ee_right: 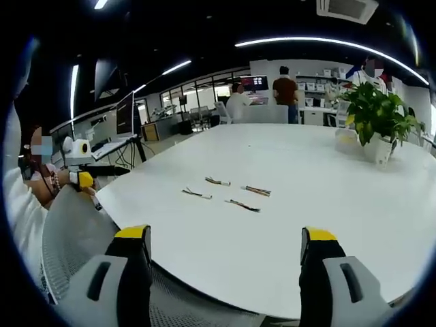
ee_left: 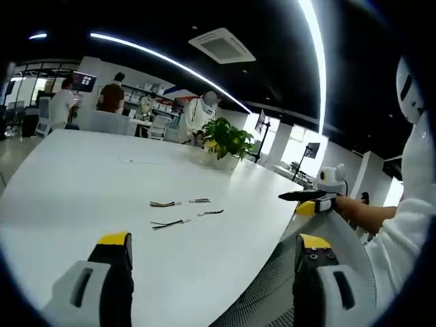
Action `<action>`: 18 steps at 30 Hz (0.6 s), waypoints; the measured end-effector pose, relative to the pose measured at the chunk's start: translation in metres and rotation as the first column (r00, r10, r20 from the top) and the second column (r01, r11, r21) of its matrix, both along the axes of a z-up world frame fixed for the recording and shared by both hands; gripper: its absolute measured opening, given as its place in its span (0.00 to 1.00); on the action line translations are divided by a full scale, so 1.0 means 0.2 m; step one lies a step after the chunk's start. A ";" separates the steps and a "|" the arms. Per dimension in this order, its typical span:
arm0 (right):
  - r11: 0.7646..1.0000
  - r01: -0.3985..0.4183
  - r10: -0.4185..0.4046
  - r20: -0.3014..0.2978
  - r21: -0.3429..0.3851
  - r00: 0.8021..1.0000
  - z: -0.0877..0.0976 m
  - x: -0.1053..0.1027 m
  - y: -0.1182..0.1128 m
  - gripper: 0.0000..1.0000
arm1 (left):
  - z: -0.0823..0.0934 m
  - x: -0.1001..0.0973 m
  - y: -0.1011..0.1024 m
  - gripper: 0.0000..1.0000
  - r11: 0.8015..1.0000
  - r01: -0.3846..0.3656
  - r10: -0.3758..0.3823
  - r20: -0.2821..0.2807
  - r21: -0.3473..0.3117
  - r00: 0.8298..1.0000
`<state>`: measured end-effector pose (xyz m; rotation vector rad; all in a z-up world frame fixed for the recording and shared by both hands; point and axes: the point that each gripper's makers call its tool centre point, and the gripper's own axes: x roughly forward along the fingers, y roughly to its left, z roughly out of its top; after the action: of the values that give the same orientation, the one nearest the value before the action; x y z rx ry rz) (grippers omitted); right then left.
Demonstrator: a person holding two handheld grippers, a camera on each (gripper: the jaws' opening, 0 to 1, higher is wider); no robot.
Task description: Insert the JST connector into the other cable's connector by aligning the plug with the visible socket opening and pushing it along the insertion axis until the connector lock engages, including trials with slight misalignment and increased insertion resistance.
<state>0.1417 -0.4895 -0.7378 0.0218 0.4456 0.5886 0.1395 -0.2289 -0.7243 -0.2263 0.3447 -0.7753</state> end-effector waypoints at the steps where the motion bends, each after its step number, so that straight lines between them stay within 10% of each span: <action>1: 1.000 -0.005 0.005 -0.002 -0.002 1.000 0.00 0.00 0.00 0.89 | 0.00 0.00 0.00 0.99 1.000 -0.002 0.002 -0.002 -0.002 1.000; 18: 0.998 -0.058 0.057 -0.046 -0.023 0.997 -0.06 -0.01 0.04 0.89 | -0.05 -0.01 0.01 0.99 1.000 -0.004 0.004 -0.020 0.026 1.000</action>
<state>0.1397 -0.4823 -0.7498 -0.0010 0.4984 0.6404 0.1384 -0.2278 -0.7337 -0.2108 0.3732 -0.7645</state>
